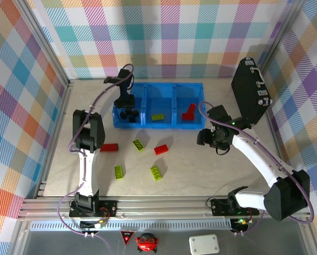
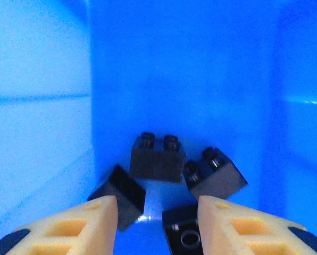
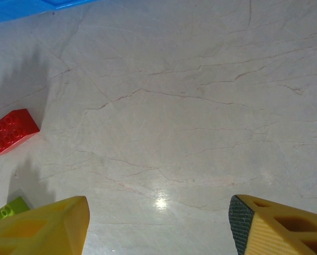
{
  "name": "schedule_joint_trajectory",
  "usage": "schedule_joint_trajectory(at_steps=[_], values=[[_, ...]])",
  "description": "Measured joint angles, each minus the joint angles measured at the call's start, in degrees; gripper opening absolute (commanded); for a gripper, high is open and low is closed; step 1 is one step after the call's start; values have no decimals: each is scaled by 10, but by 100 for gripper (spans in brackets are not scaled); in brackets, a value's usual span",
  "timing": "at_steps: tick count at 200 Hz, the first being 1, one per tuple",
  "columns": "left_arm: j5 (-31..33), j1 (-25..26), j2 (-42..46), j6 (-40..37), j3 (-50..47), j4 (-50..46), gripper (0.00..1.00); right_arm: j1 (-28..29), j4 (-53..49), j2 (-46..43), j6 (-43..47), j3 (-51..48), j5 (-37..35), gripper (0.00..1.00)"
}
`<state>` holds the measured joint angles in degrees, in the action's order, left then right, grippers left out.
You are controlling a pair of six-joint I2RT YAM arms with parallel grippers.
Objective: Sort the legos into containers by color
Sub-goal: Place the lego in the container.
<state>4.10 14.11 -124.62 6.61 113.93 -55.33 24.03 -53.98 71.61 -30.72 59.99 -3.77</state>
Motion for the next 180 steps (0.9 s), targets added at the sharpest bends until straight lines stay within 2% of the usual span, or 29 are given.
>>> schedule_joint_trajectory(at_steps=[83,112,149,180], values=[[-36,0,172,35,-215,45,44,2,21,17,12,0,43,69],[-47,3,233,54,-286,61,48,10,29,31,14,0,54,69],[-50,22,289,80,-348,67,54,23,42,54,16,0,61,68],[-46,64,319,111,-396,76,56,38,50,71,16,0,67,68]])
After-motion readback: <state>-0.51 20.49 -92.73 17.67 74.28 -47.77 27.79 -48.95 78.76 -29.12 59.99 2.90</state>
